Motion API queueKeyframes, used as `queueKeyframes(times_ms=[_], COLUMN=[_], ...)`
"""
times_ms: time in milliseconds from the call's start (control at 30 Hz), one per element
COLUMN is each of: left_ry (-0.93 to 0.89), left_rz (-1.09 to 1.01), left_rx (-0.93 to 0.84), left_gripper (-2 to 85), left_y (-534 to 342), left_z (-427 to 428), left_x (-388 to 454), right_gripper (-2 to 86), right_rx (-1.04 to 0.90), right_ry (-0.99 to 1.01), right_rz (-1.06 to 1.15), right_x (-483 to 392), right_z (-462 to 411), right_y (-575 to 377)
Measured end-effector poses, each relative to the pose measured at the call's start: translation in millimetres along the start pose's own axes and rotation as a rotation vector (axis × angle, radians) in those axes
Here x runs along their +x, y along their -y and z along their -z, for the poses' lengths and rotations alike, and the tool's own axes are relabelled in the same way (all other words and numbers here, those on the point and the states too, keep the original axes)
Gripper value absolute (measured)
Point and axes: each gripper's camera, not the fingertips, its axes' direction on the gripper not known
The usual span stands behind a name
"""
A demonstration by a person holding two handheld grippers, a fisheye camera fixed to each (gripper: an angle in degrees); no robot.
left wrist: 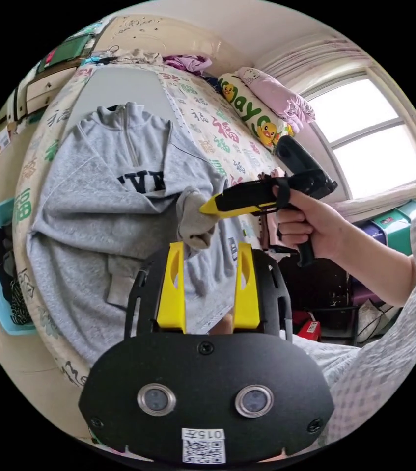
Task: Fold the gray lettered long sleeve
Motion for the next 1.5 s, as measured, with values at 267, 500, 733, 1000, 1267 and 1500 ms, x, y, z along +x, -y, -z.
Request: queueKeyframes(times_ms=[267, 500, 733, 1000, 1267, 1500], left_ry=[-0.074, 0.049, 0.081, 0.095, 0.560, 0.523], left_rz=[0.119, 0.397, 0.409, 0.273, 0.690, 0.591], left_rx=[0.099, 0.223, 0.202, 0.232, 0.455, 0.291], left_gripper=[5.8, 5.2, 5.1, 4.9, 5.8, 5.5], left_y=[-19, -65, -65, -10, 17, 45], left_z=[42, 145, 174, 221, 342, 283], left_x=[-36, -113, -126, -137, -252, -223], right_gripper=[3.7, 11.5, 8.8, 2.0, 5.2, 4.9], right_rx=[0.053, -0.191, -0.316, -0.110, 0.682, 0.553], right_ry=[-0.024, -0.497, -0.870, -0.659, -1.016, -0.890], right_rz=[0.217, 0.394, 0.385, 0.280, -0.462, -0.268], right_x=[-88, -122, -116, -114, -17, 33], right_z=[-23, -139, -240, -25, 432, 366], right_y=[3, 18, 29, 57, -19, -30])
